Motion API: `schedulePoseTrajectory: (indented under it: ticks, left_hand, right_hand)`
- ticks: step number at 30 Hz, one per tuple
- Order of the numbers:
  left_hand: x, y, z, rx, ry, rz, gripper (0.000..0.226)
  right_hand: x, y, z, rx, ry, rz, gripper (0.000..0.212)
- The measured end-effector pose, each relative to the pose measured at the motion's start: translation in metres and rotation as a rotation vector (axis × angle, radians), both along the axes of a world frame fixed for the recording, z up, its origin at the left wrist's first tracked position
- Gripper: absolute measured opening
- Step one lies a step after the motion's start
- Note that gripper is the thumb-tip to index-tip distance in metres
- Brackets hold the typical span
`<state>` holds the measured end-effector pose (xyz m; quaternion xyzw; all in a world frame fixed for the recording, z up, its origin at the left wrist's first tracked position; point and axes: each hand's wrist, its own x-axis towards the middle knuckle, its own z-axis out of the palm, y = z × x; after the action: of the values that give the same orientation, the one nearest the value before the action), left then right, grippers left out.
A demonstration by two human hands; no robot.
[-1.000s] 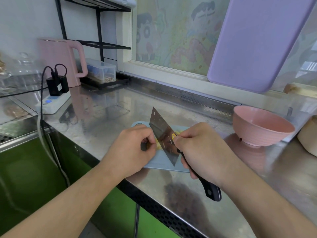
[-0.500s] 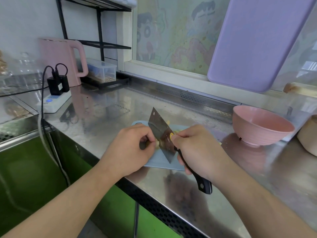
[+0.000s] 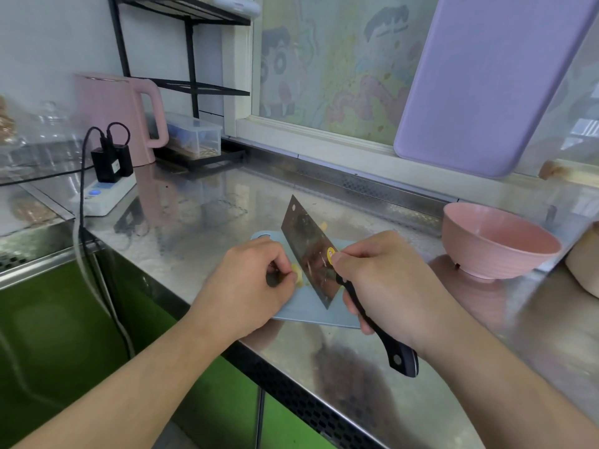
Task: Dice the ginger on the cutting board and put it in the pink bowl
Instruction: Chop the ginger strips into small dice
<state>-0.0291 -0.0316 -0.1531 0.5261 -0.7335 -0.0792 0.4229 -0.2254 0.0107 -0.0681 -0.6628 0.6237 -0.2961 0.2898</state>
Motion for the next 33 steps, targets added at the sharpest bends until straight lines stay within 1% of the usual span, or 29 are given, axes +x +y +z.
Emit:
schedulePoseTrajectory:
  ticks: [5,16,20,23,27,30,33]
  left_hand:
    - [0.002,0.0,-0.002,-0.007,-0.006,-0.023,0.014]
    - [0.0,0.0,0.002,-0.003,-0.02,-0.03,0.015]
    - [0.0,0.0,0.004,-0.018,-0.02,-0.047,0.017]
    - [0.0,0.002,0.004,-0.009,-0.011,-0.048,0.016]
    - [0.0,0.002,0.004,0.0,0.002,-0.033,0.016]
    - [0.0,0.001,0.003,-0.002,0.025,-0.023,0.016]
    - [0.0,0.001,0.002,-0.004,0.033,-0.02,0.017]
  right_hand:
    - [0.002,0.001,-0.001,0.012,0.023,0.017,0.038]
    - [0.008,-0.002,-0.002,0.024,0.062,0.016,0.037]
    - [0.021,-0.009,-0.006,0.003,0.147,0.042,0.032]
    - [0.019,-0.012,-0.007,0.015,0.094,0.032,0.039]
    - [0.009,-0.005,-0.007,0.029,0.06,0.001,0.041]
    - [0.003,-0.003,-0.005,0.009,0.039,-0.013,0.045]
    - [0.002,-0.001,-0.001,-0.011,0.032,-0.007,0.044]
